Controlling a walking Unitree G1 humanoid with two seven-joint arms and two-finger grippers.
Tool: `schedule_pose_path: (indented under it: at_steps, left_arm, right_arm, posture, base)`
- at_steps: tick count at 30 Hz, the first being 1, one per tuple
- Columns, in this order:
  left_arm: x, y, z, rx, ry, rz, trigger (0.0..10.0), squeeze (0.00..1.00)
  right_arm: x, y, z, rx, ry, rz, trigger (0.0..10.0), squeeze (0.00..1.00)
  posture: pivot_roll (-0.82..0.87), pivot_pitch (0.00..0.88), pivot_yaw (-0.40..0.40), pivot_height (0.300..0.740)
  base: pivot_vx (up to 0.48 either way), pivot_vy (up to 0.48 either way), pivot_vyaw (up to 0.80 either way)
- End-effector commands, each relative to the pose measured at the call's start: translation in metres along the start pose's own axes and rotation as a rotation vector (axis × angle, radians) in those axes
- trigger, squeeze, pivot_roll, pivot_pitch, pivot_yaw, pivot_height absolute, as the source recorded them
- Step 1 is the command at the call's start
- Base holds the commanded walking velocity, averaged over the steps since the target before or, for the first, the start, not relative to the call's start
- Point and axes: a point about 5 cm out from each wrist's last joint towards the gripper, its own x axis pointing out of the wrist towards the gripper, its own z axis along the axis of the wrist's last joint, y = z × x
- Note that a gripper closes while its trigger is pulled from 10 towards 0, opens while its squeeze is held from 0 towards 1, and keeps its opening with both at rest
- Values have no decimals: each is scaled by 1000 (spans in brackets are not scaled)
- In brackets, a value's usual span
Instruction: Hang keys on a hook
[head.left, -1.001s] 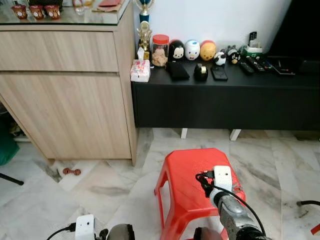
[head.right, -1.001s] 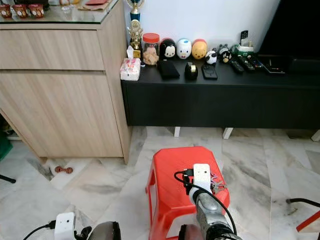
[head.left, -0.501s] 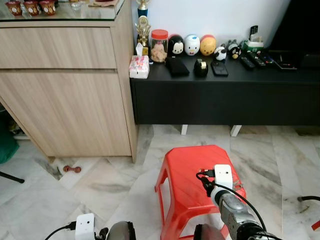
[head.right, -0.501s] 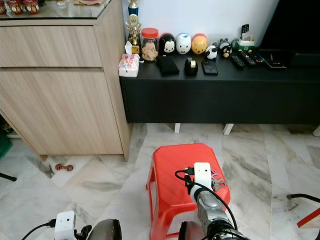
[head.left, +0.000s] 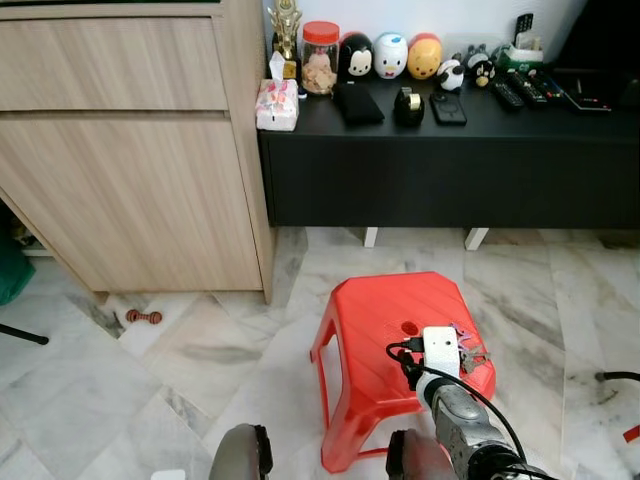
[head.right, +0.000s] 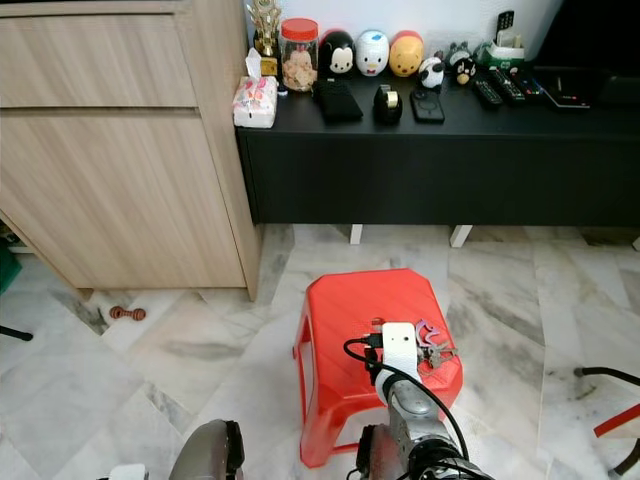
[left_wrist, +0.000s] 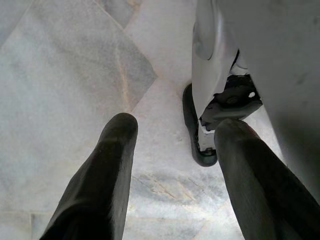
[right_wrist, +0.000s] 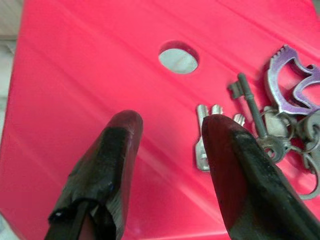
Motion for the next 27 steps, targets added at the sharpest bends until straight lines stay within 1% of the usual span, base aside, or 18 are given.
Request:
schedule_pose_path:
  at_steps: [1, 4, 6, 7, 10, 13, 18, 21, 27]
  left_arm:
    - [-2, 0, -7, 12, 22, -5, 10000, 0]
    - [-3, 0, -8, 11, 22, -7, 10000, 0]
    - [-3, -1, -9, 12, 22, -9, 10000, 0]
    - [-3, -2, -9, 12, 18, -11, 10000, 0]
    - [-3, -2, -7, 14, 10, -11, 10000, 0]
    - [-2, -2, -7, 15, 9, -11, 10000, 0]
    - [0, -3, 1, 16, -16, -14, 10000, 0]
    - [2, -5, 6, 20, -37, -21, 10000, 0]
    - [3, -7, 12, 24, -56, -27, 10000, 0]
  right_arm:
    - [0, -1, 1, 16, -13, -8, 10000, 0]
    - [0, -2, 2, 21, -18, -15, 10000, 0]
    - [0, -9, 5, 44, -37, -56, 10000, 0]
    - [-1, -14, 7, 70, -49, -81, 10000, 0]
    - [-1, -16, 6, 71, -50, -80, 10000, 0]
    - [-1, -16, 6, 71, -50, -80, 10000, 0]
    - [-3, -17, 3, 79, -54, -85, 10000, 0]
    - [-3, -14, 0, 85, -47, -78, 10000, 0]
    - [-4, -10, -6, 76, -29, -74, 10000, 0]
  posture:
    - [75, 158, -47, 612]
    - [76, 162, -45, 612]
    - [75, 162, -43, 612]
    - [73, 161, -41, 612]
    - [73, 159, -41, 612]
    - [73, 158, -41, 612]
    - [69, 153, -39, 612]
    - [66, 148, -38, 612]
    - [63, 143, -37, 612]
  base:
    - [0, 0, 0]
    - [0, 0, 0]
    - [0, 0, 0]
    - [0, 0, 0]
    - [0, 0, 0]
    - [0, 0, 0]
    - [0, 0, 0]
    - [0, 0, 0]
    - [0, 0, 0]
